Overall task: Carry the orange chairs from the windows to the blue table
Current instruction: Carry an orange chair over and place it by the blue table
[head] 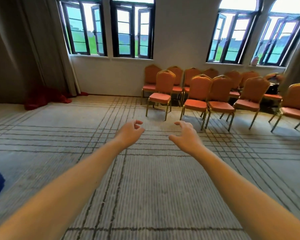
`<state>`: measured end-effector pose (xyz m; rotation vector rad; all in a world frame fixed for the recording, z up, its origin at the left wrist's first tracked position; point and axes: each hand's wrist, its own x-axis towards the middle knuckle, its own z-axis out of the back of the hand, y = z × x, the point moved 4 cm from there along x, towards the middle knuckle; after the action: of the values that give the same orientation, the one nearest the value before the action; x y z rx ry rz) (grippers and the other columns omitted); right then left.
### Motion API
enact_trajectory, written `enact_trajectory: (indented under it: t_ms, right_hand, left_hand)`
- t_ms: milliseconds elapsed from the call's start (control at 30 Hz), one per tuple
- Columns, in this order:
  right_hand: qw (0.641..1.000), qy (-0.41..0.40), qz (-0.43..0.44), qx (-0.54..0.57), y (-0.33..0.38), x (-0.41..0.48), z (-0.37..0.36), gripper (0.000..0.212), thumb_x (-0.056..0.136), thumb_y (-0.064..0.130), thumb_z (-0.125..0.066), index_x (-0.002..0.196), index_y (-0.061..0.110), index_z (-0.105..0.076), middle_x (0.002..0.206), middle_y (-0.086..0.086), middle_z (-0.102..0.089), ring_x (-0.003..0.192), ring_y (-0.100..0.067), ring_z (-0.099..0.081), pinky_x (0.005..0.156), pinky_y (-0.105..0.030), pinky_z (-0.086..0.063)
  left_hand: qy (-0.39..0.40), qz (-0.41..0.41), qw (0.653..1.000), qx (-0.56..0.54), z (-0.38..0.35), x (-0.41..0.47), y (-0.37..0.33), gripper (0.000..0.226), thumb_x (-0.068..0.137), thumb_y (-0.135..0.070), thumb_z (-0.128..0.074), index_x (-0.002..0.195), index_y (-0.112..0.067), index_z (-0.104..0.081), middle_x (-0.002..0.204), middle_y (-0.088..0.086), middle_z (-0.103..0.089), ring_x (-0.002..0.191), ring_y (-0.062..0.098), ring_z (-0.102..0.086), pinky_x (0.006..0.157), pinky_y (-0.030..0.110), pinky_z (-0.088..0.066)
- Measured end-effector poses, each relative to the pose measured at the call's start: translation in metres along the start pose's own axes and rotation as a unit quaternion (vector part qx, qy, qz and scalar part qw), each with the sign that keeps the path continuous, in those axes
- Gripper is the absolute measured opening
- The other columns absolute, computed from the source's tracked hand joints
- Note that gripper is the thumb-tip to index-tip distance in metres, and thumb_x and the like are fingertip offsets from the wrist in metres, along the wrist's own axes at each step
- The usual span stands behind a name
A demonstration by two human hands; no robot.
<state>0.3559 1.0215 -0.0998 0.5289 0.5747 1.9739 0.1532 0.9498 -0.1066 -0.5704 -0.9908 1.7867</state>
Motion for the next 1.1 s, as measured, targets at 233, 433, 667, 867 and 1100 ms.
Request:
enact_trajectory:
  t_ms: [233,433,667,867,1100]
  right_hand:
    - [1.0,-0.013,-0.017,-0.002,-0.035,0.165,-0.001,0.067,0.088,0.034,-0.065,0.146,0.019,-0.037,0.15,-0.007,-0.035,0.135,-0.026,-0.038,0.106,-0.043,-0.039]
    - [0.999,-0.038,-0.026,-0.005,-0.055,0.313,0.008,0.065,0.087,0.036,-0.063,0.145,0.022,-0.038,0.15,-0.004,-0.038,0.135,-0.024,-0.039,0.099,-0.041,-0.04]
    - [0.997,-0.041,-0.061,-0.016,-0.101,0.459,-0.002,0.064,0.085,0.041,-0.064,0.143,0.026,-0.04,0.144,-0.003,-0.041,0.129,-0.024,-0.042,0.095,-0.039,-0.041]
    - [0.997,-0.048,-0.062,-0.006,-0.144,0.601,-0.007,0.064,0.084,0.039,-0.065,0.142,0.023,-0.042,0.144,-0.004,-0.044,0.13,-0.023,-0.042,0.097,-0.039,-0.041]
    - [0.998,-0.04,-0.048,0.007,-0.18,0.787,-0.003,0.069,0.088,0.037,-0.064,0.148,0.017,-0.037,0.149,-0.008,-0.038,0.136,-0.025,-0.037,0.108,-0.042,-0.037]
  left_hand:
    - [0.03,-0.022,0.999,0.017,-0.03,0.176,-0.003,0.04,0.094,-0.031,-0.054,0.133,-0.021,-0.047,0.101,-0.011,-0.056,0.09,0.005,-0.056,0.067,0.023,-0.043]
    - [0.04,-0.038,0.998,0.022,-0.042,0.332,-0.014,0.039,0.093,-0.035,-0.053,0.13,-0.023,-0.049,0.107,-0.009,-0.058,0.092,0.006,-0.057,0.065,0.022,-0.043]
    - [0.07,-0.045,0.996,0.032,-0.081,0.491,-0.014,0.04,0.093,-0.032,-0.055,0.131,-0.021,-0.049,0.108,-0.005,-0.059,0.091,0.007,-0.058,0.062,0.021,-0.043]
    - [0.094,-0.052,0.994,0.033,-0.115,0.635,-0.008,0.041,0.092,-0.035,-0.054,0.131,-0.023,-0.05,0.107,-0.008,-0.059,0.095,0.005,-0.056,0.071,0.024,-0.045]
    - [0.071,-0.051,0.996,0.015,-0.142,0.814,-0.027,0.037,0.093,-0.031,-0.055,0.128,-0.019,-0.052,0.105,-0.007,-0.057,0.088,0.004,-0.056,0.061,0.018,-0.04]
